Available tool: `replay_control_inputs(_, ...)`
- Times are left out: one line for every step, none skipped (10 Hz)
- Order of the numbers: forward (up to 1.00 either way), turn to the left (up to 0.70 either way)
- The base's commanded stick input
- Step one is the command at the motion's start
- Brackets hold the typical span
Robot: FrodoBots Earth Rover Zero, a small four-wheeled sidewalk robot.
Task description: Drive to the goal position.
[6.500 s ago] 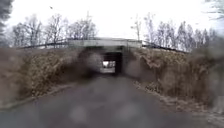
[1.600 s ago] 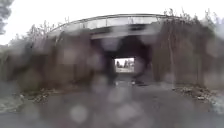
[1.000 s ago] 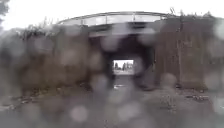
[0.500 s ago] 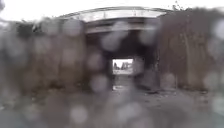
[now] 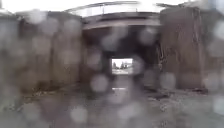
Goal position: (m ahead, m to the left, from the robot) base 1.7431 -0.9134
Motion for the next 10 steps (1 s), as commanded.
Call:
replay_control_inputs(1.0, -0.4)
replay_control_inputs(1.0, -0.4)
replay_control_inputs(1.0, 0.0)
replay_control_inputs(1.0, 0.0)
replay_control_inputs(1.0, 0.0)
replay_control_inputs(1.0, 0.0)
replay_control_inputs(1.0, 0.0)
replay_control_inputs(1.0, 0.0)
replay_control_inputs(1.0, 0.0)
replay_control_inputs(1.0, 0.0)
